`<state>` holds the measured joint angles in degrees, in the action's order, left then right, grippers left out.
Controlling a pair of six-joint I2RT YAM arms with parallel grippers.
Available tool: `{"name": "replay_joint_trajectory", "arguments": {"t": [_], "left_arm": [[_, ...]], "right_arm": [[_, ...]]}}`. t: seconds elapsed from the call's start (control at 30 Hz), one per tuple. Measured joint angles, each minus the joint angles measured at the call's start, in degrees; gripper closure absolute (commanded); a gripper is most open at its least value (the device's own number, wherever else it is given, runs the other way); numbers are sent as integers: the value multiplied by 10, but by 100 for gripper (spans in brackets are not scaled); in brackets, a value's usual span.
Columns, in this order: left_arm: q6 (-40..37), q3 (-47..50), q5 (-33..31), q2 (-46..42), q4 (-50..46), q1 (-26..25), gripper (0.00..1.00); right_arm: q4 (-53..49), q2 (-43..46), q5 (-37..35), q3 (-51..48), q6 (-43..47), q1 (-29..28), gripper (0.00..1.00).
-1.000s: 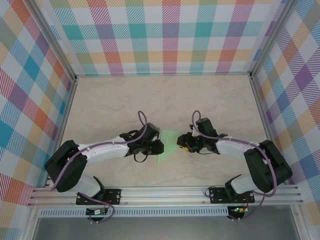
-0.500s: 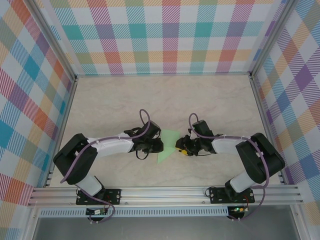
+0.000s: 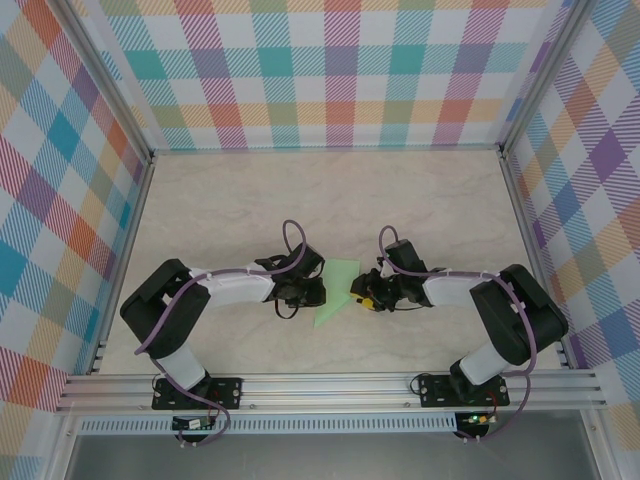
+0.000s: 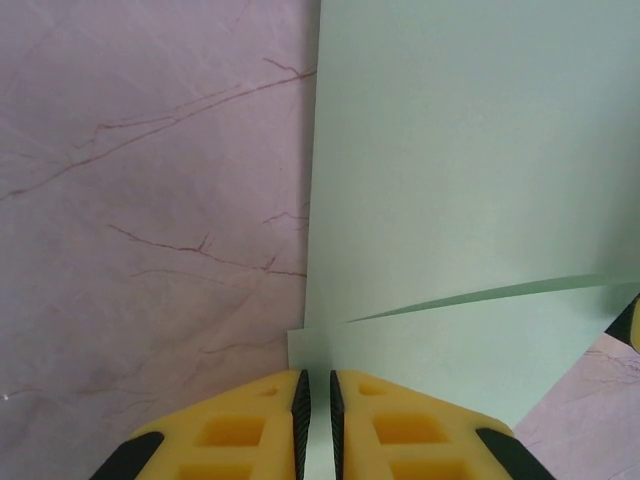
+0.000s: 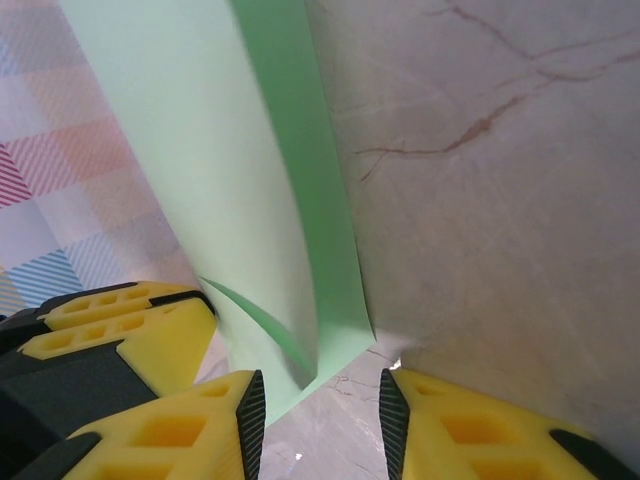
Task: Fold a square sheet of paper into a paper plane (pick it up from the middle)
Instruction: Fourth fold the wing at the center of the table.
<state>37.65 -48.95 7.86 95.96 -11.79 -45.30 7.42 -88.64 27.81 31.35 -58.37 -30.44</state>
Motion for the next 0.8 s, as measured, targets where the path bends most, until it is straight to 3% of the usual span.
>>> {"name": "replay_joint_trajectory", "arguments": {"t": [0.47, 0.8], "left_arm": [[-3, 0, 2, -1, 0, 0, 83], [-14, 14, -10, -89, -20, 0, 61]], "right_arm": [[26, -39, 14, 52, 11, -1, 63], [11, -76, 28, 101, 69, 7, 63]]}}
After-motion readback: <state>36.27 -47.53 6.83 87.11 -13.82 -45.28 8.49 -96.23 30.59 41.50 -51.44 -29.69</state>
